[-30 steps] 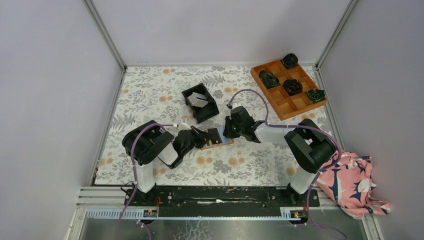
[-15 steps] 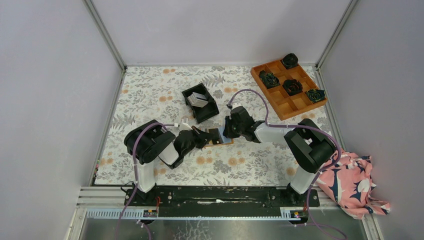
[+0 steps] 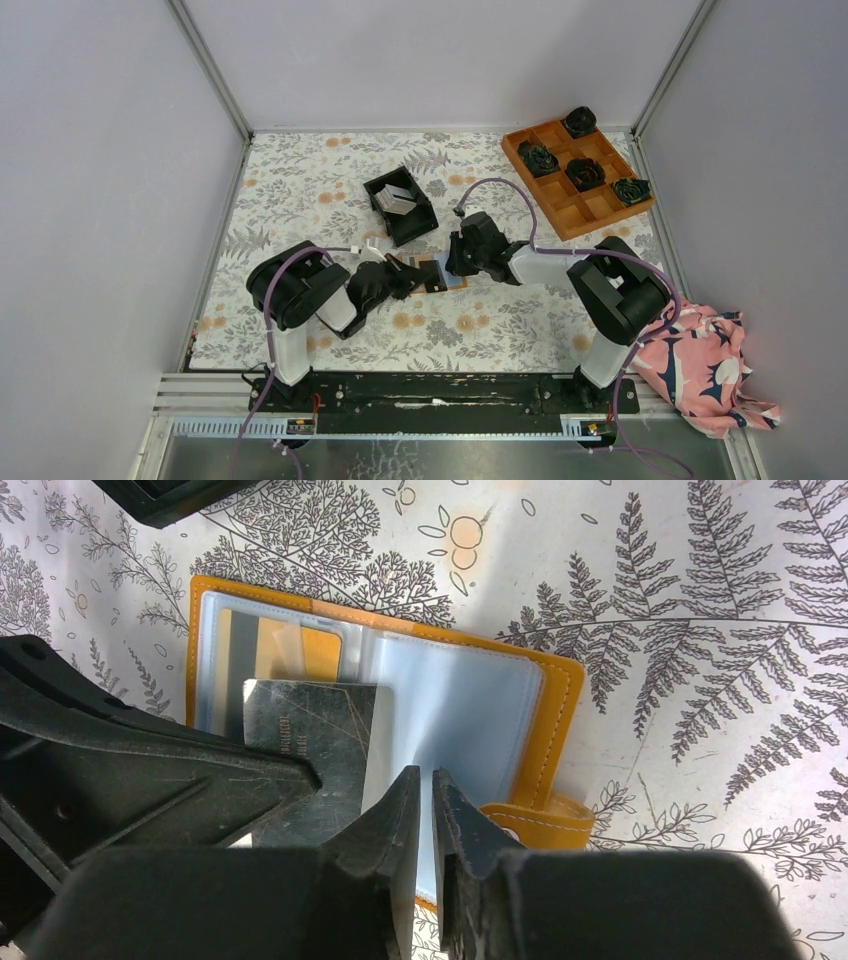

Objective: Put the credit cards into the card holder
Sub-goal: Insert the credit card into the card holder.

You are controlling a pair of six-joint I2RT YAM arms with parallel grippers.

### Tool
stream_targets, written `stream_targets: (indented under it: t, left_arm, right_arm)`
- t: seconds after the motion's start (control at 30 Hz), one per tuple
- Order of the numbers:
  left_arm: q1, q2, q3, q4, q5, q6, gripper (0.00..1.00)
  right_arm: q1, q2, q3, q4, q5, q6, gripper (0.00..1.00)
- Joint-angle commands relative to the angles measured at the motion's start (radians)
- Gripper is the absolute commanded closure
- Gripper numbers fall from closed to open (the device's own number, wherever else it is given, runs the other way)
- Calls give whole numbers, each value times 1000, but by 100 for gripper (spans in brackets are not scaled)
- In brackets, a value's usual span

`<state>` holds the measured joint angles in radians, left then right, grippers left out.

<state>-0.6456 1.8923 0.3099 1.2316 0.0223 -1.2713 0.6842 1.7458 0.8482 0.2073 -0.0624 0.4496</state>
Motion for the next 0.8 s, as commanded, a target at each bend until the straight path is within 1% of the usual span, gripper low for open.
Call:
stream_targets:
  t: [0.0,0.33,0.6,0.77]
  left_arm:
    - [-8,23,27,-101,-12,57,100]
    - [-6,-1,100,-199,-35,105,100]
    - [-8,54,118,-170,-37,96,100]
    - [-12,75,117,-164,-33,92,100]
  right_arm:
    - [-12,30,12,-26,25,-5,84]
    - [-11,35,6,-22,19,-5,84]
    - [-11,19,1,-20,16,-4,83]
    - [-11,-7,8,-34,26,-17,75]
